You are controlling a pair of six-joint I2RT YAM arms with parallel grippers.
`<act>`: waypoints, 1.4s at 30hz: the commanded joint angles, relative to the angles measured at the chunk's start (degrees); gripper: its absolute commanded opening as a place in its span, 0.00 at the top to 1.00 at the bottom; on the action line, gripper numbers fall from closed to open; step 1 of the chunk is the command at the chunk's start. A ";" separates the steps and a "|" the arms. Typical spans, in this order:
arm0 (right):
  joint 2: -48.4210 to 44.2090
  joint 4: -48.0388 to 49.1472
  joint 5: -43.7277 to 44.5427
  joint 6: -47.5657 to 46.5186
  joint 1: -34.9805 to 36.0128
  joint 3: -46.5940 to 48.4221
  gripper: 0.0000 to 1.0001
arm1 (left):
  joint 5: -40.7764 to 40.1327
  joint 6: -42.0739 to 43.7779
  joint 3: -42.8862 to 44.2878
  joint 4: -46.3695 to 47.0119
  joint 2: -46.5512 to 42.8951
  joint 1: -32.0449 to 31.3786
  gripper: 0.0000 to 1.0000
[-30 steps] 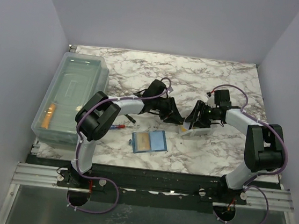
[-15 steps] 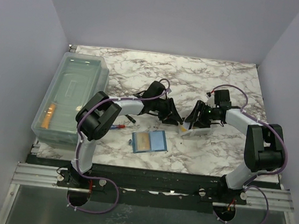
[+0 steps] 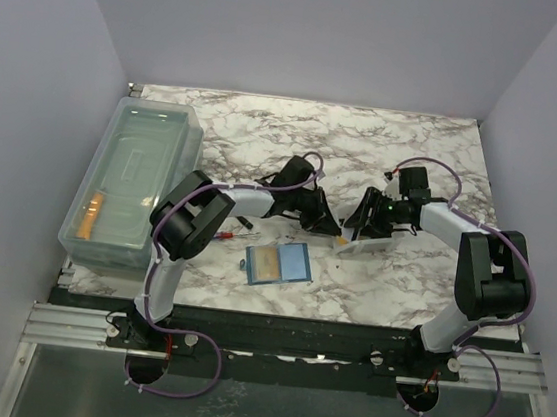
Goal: Put the credit cards into the card holder
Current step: Pick up the credit card from the storage box, then insert the credit card into the card holder.
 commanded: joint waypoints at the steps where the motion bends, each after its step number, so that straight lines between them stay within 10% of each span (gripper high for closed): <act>1: -0.69 -3.34 1.56 -0.42 0.25 0.54 0.39 | -2.70 5.31 3.14 -3.85 -2.33 -0.07 0.99; 12: -7.66 -19.35 19.60 -7.88 -2.27 15.79 0.12 | -6.16 25.22 12.95 -23.20 -7.69 -0.11 1.00; 18: -14.06 -16.81 3.19 -14.82 -2.19 16.47 0.09 | -5.98 42.30 18.89 -36.98 -9.92 0.14 1.00; 28: -16.35 -12.96 -26.61 -19.21 5.72 12.65 0.26 | 5.13 64.31 10.62 -42.84 -24.13 1.83 1.00; 42: -13.33 -9.56 -34.06 -16.80 19.57 5.29 0.65 | 13.34 69.86 -1.55 -45.75 -34.78 1.79 1.00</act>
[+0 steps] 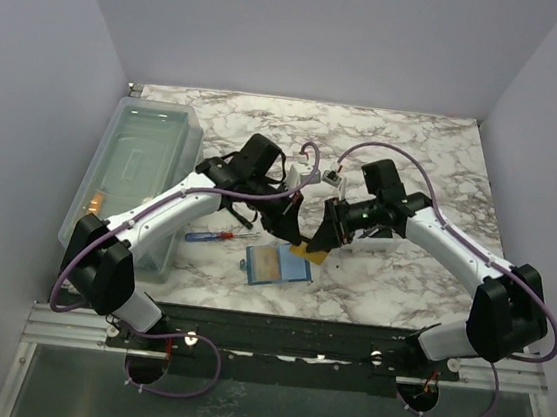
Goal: Put the credit cards into the card holder
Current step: Insert the credit card into the card holder.
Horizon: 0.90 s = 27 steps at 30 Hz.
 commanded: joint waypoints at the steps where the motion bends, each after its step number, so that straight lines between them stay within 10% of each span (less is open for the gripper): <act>1: -0.84 3.60 -4.50 1.50 1.99 -2.50 0.74 | 4.20 2.80 -3.00 -2.18 -1.70 -0.16 1.00; 5: -0.81 4.88 -5.11 2.19 3.33 -3.55 0.97 | 5.37 3.26 -4.01 -2.19 -2.27 -0.40 1.00; 9: -1.35 7.06 -5.68 2.84 3.46 -4.89 0.66 | 6.73 3.35 -4.43 -2.34 -2.69 -0.55 1.00; 12: -1.06 6.86 -5.77 2.47 3.47 -4.74 0.64 | 7.17 3.39 -4.39 -2.57 -2.55 -0.64 1.00; 18: -0.72 7.54 -5.56 3.06 3.98 -5.65 1.00 | 5.22 1.60 -4.36 -2.97 -1.41 -0.63 1.00; 22: 0.16 10.73 3.42 9.16 4.30 -8.61 1.00 | -7.11 -7.60 -6.03 -3.06 -0.60 0.50 0.59; 27: 0.75 21.19 18.06 23.93 4.41 -16.41 1.00 | -17.89 -21.19 -15.81 0.83 -6.86 9.12 0.39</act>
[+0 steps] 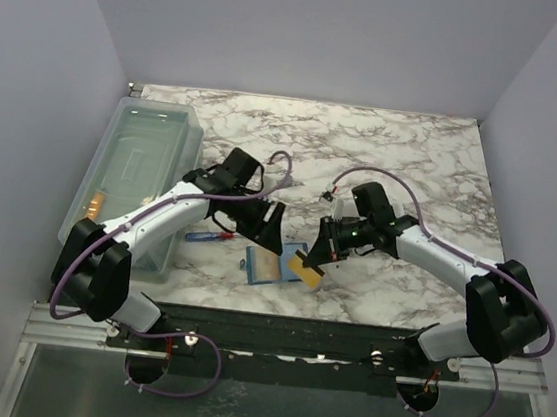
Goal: Put the credit cards into the card holder
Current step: Insert the credit card into the card holder.
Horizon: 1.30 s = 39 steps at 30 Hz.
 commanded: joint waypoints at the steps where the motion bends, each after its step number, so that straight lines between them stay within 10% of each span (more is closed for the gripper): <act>1: 1.02 12.99 13.13 16.08 0.46 -7.39 1.00 | -15.71 -16.20 -8.94 2.71 -7.04 7.87 0.34; 14: 10.62 44.55 12.37 31.71 2.28 -17.52 1.00 | -27.95 -33.99 -21.67 13.54 -6.08 8.31 0.33; 39: 13.10 42.66 12.89 27.55 2.37 -16.12 1.00 | -37.73 -38.58 -22.72 16.61 3.28 1.52 0.55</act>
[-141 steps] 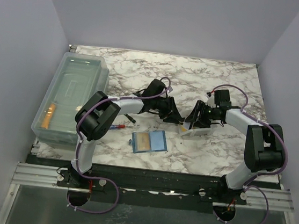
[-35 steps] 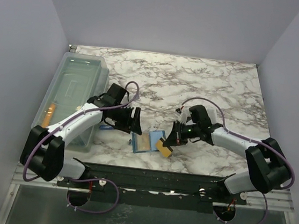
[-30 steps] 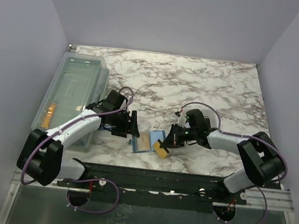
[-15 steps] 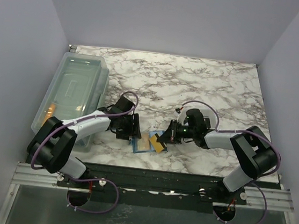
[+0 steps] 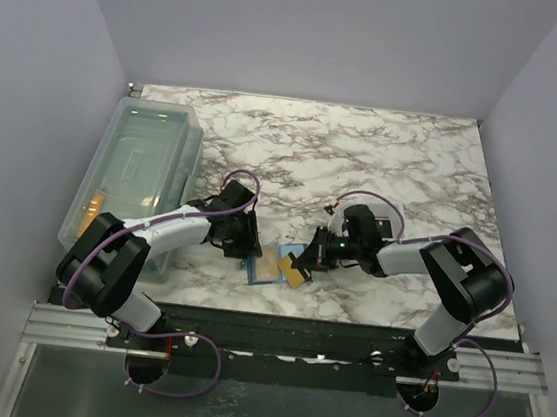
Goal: Put the credit cards into the card holder
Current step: Insert the credit card into the card holder.
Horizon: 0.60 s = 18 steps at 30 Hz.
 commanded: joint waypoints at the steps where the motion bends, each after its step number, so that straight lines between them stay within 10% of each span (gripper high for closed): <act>1: -2.94 -1.84 2.40 -2.33 0.35 0.99 1.00 | -3.55 0.75 -1.28 -0.93 2.86 -0.47 0.57; 18: -0.66 0.10 -0.83 -2.29 0.98 2.11 1.00 | -3.80 0.77 -2.21 -1.66 2.90 -0.56 0.59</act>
